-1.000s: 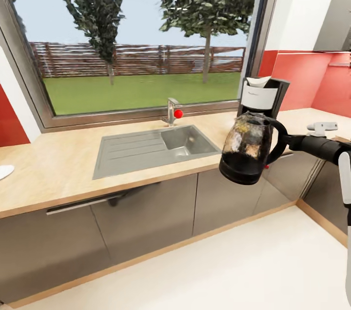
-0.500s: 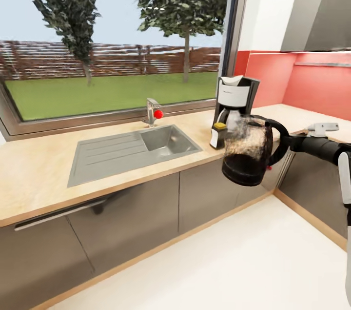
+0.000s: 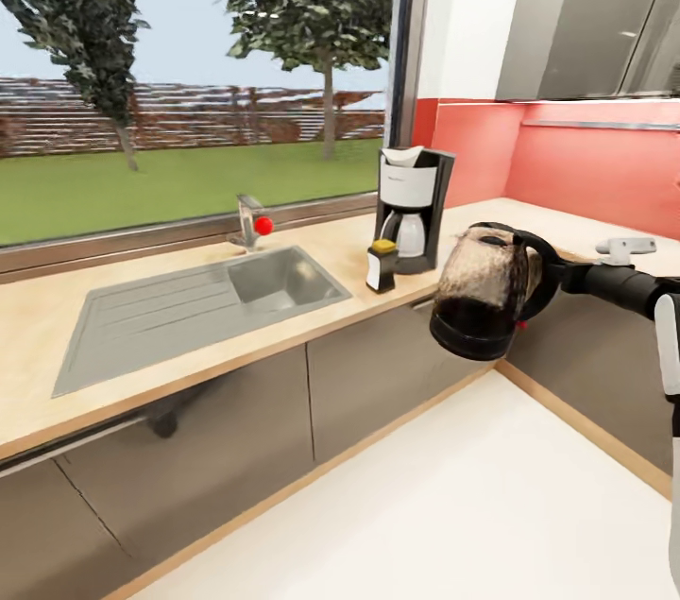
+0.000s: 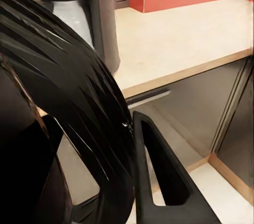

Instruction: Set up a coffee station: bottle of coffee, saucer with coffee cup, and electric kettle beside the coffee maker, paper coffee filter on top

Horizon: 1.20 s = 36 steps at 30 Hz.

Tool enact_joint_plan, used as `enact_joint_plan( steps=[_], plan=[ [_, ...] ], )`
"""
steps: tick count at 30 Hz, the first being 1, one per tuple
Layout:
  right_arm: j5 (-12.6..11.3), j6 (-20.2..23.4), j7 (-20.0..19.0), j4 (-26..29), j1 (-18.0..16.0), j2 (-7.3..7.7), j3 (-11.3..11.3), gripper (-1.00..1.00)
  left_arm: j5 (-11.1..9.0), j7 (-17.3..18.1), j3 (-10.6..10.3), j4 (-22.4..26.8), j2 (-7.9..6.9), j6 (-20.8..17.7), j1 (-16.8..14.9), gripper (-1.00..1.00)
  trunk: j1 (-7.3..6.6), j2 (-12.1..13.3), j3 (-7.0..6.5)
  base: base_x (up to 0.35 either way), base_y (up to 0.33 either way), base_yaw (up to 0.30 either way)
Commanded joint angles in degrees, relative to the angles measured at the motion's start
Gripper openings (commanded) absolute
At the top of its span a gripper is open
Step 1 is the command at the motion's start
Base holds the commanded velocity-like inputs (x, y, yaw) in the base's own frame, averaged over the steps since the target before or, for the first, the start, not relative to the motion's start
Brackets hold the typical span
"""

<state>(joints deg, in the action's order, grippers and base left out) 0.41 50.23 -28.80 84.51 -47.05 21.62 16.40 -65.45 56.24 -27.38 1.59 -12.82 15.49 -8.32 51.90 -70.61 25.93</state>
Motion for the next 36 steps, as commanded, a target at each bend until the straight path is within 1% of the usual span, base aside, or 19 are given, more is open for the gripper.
enact_joint_plan(
  steps=[1,13,36],
  plan=[
    [-0.1,0.3,-0.3,0.0,0.0,0.0,0.1,-1.0,-0.4,0.1,-0.5,0.0,-0.01,0.3,0.0,1.0,0.02,0.0,0.06,0.237,-0.198,-0.186],
    [-0.1,0.3,-0.3,0.0,-0.1,0.0,0.0,-1.0,-0.4,0.1,-0.5,0.0,-0.01,0.3,0.0,1.0,0.02,0.0,0.06,0.228,-0.217,-0.239],
    [-0.1,0.3,-0.3,0.0,0.0,0.0,0.1,-1.0,-0.4,0.1,-0.5,0.0,-0.01,0.3,0.0,1.0,0.02,0.0,0.06,0.17,-0.265,-0.01]
  ],
)
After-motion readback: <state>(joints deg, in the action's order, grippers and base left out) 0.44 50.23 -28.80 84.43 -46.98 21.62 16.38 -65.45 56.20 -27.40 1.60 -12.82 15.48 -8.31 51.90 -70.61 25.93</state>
